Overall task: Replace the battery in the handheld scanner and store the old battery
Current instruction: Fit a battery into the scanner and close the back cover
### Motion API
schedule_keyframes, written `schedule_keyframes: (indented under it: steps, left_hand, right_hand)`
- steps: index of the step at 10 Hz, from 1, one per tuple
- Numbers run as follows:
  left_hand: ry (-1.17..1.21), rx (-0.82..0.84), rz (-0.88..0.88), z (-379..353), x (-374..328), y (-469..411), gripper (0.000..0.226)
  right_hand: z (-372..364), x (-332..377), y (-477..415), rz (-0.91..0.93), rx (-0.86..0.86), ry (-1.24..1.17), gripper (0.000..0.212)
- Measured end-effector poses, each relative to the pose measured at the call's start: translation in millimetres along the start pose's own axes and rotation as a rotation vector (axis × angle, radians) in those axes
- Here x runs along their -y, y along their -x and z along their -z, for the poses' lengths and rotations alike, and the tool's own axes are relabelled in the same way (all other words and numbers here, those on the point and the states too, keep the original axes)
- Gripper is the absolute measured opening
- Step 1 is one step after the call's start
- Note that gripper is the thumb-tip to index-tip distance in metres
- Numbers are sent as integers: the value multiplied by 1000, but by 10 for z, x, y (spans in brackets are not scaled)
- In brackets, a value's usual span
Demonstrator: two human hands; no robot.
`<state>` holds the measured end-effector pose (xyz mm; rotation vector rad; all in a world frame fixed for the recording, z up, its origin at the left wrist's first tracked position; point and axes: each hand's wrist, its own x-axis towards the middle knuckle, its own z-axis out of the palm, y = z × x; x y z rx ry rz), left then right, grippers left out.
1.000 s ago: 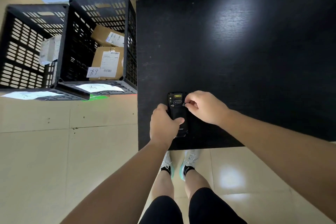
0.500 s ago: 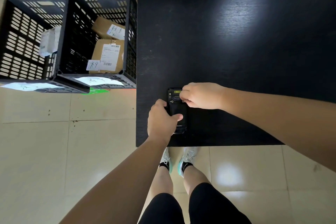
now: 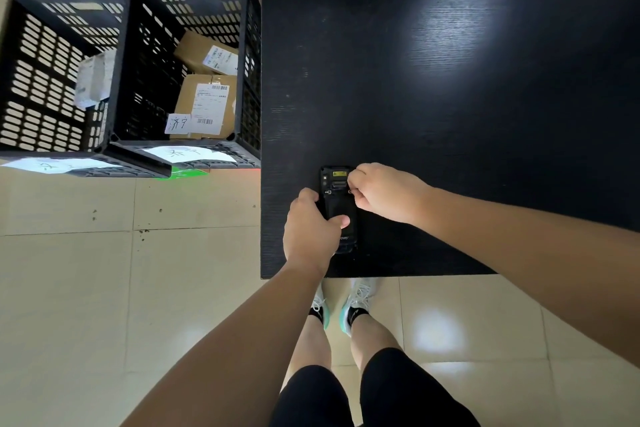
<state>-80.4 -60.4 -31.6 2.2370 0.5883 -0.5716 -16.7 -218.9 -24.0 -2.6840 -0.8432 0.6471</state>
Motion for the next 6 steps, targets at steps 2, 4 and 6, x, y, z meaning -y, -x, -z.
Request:
schedule_keyframes:
  steps: [2,4,6]
  left_hand:
    - [10,-4,0,-6,2,23,50]
    - [-3,-16,1,-12,-13,67,50]
    - [-12,32,-14,10,17,64,53]
  right_hand:
    - [-100,193,54,-232,-76,-129,23]
    - [-148,305,44,-366,-89,-166,22]
    - [-230,348,221,-418,-235,-287,14]
